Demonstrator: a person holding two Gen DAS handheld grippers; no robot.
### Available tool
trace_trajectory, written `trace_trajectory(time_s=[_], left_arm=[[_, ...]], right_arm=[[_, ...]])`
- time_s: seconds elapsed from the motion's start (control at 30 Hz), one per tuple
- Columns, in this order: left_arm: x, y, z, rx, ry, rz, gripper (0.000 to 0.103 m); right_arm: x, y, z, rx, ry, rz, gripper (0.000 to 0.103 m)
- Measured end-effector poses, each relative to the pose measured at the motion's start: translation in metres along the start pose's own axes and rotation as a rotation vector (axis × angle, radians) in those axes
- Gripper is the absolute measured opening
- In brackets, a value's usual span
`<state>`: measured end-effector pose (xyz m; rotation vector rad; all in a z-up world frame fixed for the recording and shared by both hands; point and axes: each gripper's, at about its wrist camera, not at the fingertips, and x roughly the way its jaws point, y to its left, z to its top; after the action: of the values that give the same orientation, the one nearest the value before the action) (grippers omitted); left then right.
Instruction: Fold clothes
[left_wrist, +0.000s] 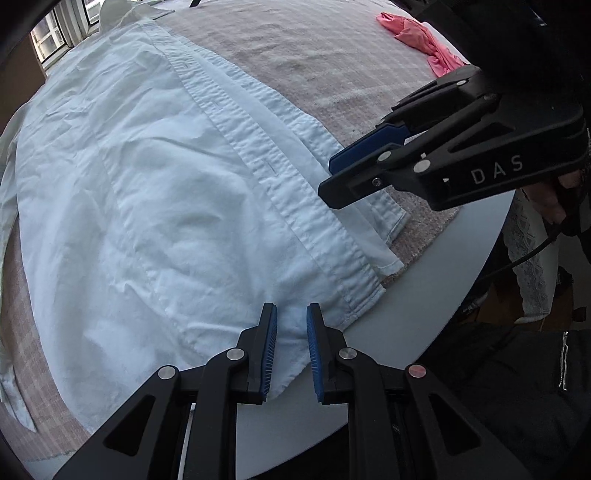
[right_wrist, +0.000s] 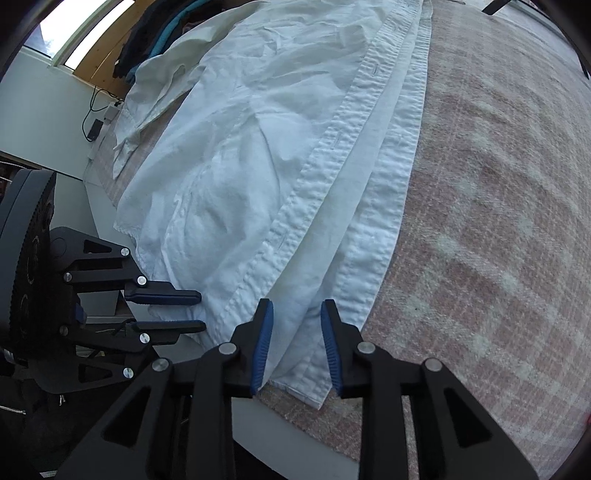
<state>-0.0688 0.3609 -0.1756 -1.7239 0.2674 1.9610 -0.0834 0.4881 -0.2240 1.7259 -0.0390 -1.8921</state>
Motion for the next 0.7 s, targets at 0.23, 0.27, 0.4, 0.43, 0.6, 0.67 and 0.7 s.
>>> trace_trajectory(time_s=[0.23,0.27,0.4,0.43,0.6,0.67,0.7], left_arm=[[-0.015,0.006,-0.006,-0.019,-0.014,-0.027,0.016],[-0.018,0.008,-0.006,-0.023,-0.019,-0.031,0.016],[-0.028,0.009,-0.002,-0.020,-0.035,-0.045,0.016],[-0.029,0.008,-0.001,-0.013,-0.039,-0.047,0.016],[-0.021,0.002,0.008,-0.009,-0.034,-0.055,0.016],[-0.022,0.002,0.005,-0.018,-0.034,-0.069,0.016],[-0.024,0.002,0.003,-0.017,-0.036,-0.065,0.016]], right_arm=[[0.015,0.014,0.010,-0.027,-0.009,-0.007,0.005],[0.014,0.013,0.010,-0.017,-0.010,0.008,0.004],[-0.010,0.008,0.008,-0.012,-0.038,0.017,0.003],[-0.018,0.008,0.009,-0.017,-0.049,0.001,0.003],[-0.031,-0.001,0.015,-0.033,-0.044,-0.148,0.003],[-0.024,-0.017,0.014,0.025,-0.031,-0.077,0.003],[-0.021,-0.022,0.013,0.065,-0.024,-0.020,0.003]])
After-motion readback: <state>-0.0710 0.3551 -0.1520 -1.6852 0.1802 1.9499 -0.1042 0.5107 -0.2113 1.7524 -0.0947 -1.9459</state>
